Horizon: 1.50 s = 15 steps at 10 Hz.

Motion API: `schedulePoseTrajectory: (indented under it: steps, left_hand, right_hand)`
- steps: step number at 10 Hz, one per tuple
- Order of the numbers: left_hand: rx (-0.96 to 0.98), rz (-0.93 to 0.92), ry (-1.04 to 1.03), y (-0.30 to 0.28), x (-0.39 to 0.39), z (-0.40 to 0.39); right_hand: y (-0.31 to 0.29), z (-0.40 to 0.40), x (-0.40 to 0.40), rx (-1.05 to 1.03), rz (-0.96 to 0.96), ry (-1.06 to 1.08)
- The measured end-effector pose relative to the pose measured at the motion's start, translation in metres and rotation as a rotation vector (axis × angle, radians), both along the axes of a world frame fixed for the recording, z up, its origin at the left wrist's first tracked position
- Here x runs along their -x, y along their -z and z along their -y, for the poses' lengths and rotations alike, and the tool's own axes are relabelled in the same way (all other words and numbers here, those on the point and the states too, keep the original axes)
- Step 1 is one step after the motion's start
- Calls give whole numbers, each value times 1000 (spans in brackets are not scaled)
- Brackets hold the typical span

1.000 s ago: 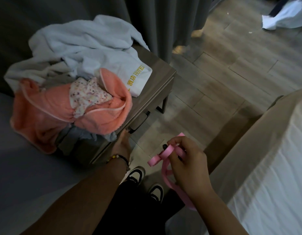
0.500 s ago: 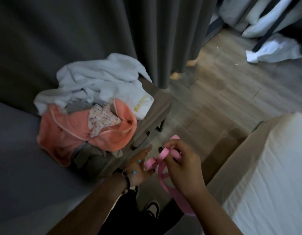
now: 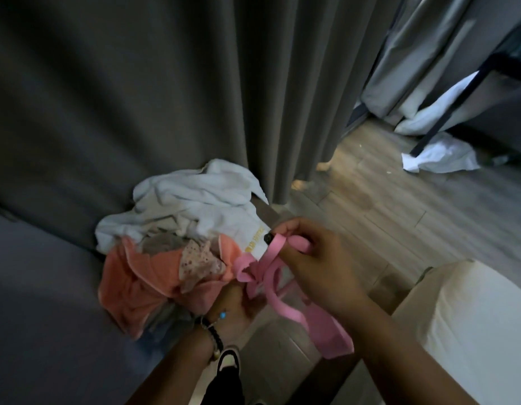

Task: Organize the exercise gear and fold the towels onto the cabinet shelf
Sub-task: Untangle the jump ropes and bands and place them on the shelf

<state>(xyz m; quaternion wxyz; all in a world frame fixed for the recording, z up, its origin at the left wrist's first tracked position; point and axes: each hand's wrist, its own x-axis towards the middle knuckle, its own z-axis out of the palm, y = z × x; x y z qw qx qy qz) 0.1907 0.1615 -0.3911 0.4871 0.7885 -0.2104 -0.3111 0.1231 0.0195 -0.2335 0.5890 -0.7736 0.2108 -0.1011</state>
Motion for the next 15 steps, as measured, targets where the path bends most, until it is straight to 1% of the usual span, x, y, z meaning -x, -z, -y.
schedulePoseTrajectory:
  steps: [1, 3, 4, 6, 7, 8, 9, 10, 11, 12, 13, 14, 15]
  left_hand:
    - [45, -161, -88, -46, 0, -3]
    - [75, -176, -218, -70, -39, -17]
    - [82, -107, -361, -85, -53, -30]
    - [97, 37, -624, -114, -49, -52]
    - [-8, 257, -737, -131, -31, -59]
    - [207, 203, -977, -132, 1, -58]
    - [397, 58, -1175, -133, 35, -56]
    - [465, -68, -1303, -142, 70, -65]
    - [535, -138, -1406, -143, 104, -82]
    - [545, -122, -1483, -146, 136, -97]
    - [542, -127, -1571, -148, 172, -108]
    - [510, -88, -1667, -146, 214, -127]
    - [486, -96, -1797, -143, 254, -155]
  right_hand:
    - [-35, 6, -32, -2, 70, 12]
    - [-75, 9, -84, 78, 123, 9]
    - [-82, 11, -106, 58, 128, -27]
    - [-85, 40, -147, 147, 97, -173]
    - [-80, 55, -159, 174, 66, -345]
    - [-73, 52, -162, 263, 84, -504]
    - [-67, 33, -156, 271, 118, -648]
    - [-62, -1, -141, 218, 137, -813]
    - [-57, -44, -115, 169, 165, -1028]
    - [-52, -89, -85, 130, 182, -1285]
    - [-52, -135, -55, 172, 284, -1540]
    - [-52, -179, -27, 325, 440, -1770]
    - [-48, -218, 2, 405, 518, -1998]
